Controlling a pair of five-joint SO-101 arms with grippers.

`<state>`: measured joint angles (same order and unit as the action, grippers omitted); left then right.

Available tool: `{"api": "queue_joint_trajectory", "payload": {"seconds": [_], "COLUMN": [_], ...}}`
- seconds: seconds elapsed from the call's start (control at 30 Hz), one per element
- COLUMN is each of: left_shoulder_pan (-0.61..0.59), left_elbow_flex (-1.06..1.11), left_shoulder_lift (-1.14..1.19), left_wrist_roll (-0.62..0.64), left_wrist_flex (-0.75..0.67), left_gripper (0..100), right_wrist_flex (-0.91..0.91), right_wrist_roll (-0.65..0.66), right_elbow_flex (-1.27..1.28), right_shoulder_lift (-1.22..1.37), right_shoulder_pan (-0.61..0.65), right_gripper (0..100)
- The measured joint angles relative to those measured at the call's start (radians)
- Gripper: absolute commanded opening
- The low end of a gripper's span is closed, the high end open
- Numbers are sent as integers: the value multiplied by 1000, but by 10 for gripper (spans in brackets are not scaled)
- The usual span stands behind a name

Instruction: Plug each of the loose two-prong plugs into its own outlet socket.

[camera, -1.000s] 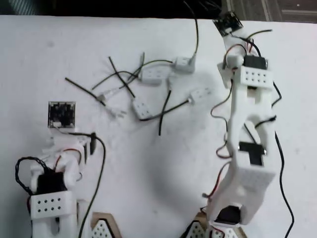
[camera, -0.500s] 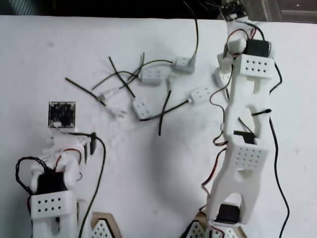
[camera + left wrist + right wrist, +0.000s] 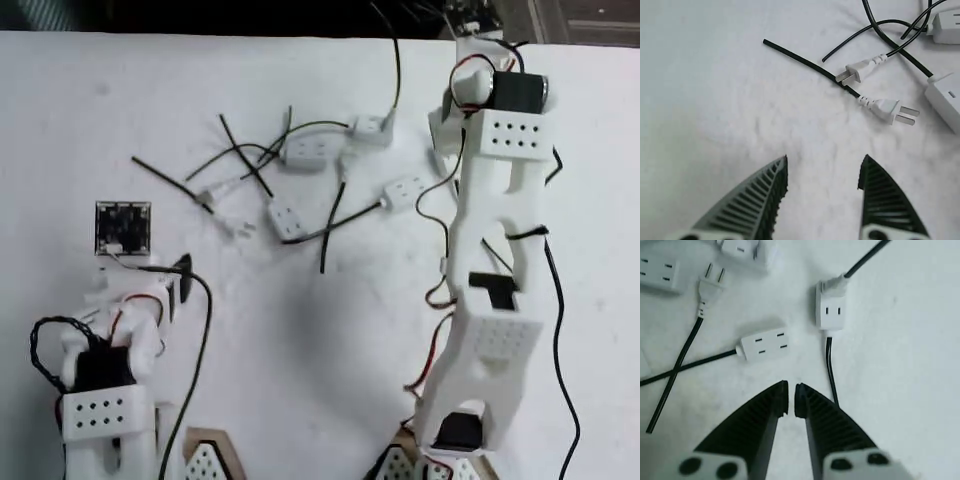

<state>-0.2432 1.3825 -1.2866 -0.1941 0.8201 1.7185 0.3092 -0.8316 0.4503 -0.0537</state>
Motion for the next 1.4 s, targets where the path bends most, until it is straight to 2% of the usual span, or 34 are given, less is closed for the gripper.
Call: {"api": "queue_joint_trajectory", "payload": {"seconds": [0.2, 0.4, 0.53, 0.7, 0.87, 1.0, 1.2, 1.4], "left_shoulder_pan": [6, 157, 255, 324, 408, 468, 549, 595], "left_elbow_flex": [-118, -304, -436, -652, -910, -1106, -1389, -1674], "left_shoulder_lift": [0, 32, 187, 496, 852, 1125, 1511, 1834], "left_wrist_roll": [-114, -215, -258, -269, -282, -367, -503, -519], "left_wrist_flex": [81, 281, 333, 339, 339, 339, 339, 353], "left_gripper": [242, 241, 241, 246, 318, 315, 303, 290], "right_wrist_flex": [0, -6, -89, -204, -344, -419, -436, -436], "right_wrist_roll": [-3, -11, -18, -91, -230, -305, -351, -356], "right_elbow_flex": [413, 856, 1151, 1418, 1557, 1605, 1608, 1608], "right_shoulder_lift": [-350, -692, -859, -1040, -1181, -1246, -1261, -1263], "right_shoulder_pan": [52, 86, 80, 74, 52, -9, -48, -46], "right_gripper": [17, 17, 17, 17, 17, 17, 17, 17]}}
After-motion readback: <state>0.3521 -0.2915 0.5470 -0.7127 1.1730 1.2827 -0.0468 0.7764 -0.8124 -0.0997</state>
